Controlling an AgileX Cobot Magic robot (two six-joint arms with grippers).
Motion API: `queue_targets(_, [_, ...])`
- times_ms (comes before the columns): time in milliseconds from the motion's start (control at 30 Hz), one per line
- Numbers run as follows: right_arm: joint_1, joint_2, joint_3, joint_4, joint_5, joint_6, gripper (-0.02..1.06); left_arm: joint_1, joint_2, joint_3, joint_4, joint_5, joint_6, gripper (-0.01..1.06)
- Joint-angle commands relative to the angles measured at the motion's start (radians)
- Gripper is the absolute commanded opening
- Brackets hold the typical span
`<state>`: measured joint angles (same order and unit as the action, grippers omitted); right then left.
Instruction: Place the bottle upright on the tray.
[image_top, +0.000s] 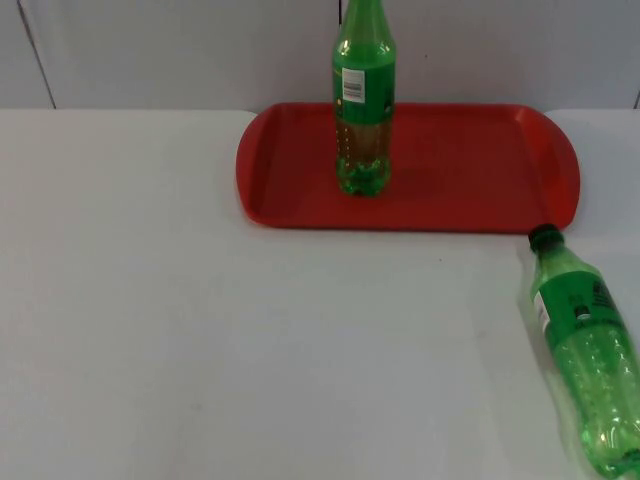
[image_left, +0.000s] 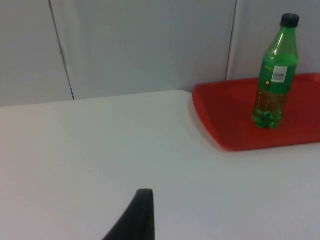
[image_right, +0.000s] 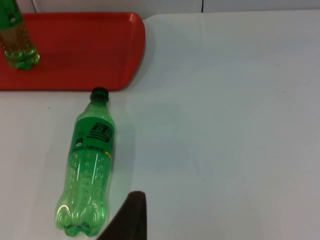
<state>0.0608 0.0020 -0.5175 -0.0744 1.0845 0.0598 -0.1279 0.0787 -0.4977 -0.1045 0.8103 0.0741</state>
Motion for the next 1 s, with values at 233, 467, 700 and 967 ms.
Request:
queue_targets(233, [-0.001,-0.002,0.001,0.002,-0.007,0.003,1.05,0.001,-0.028,0.002,0.004,0.074,0.008,1.05])
queue_targets(467, [-0.001,-0.002,0.001,0.002,-0.007,0.003,1.05,0.001,-0.028,-0.024,0.005,0.202,0.008,1.05])
queue_targets(700, [-0.001,-0.002,0.001,0.002,-0.007,0.003,1.05,0.001,-0.028,-0.015,0.012,0.247,0.008,1.05])
queue_targets(967, [-0.001,-0.002,0.001,0.002,-0.007,0.003,1.05,0.001,-0.029,-0.005,0.003,0.259,0.030,1.05])
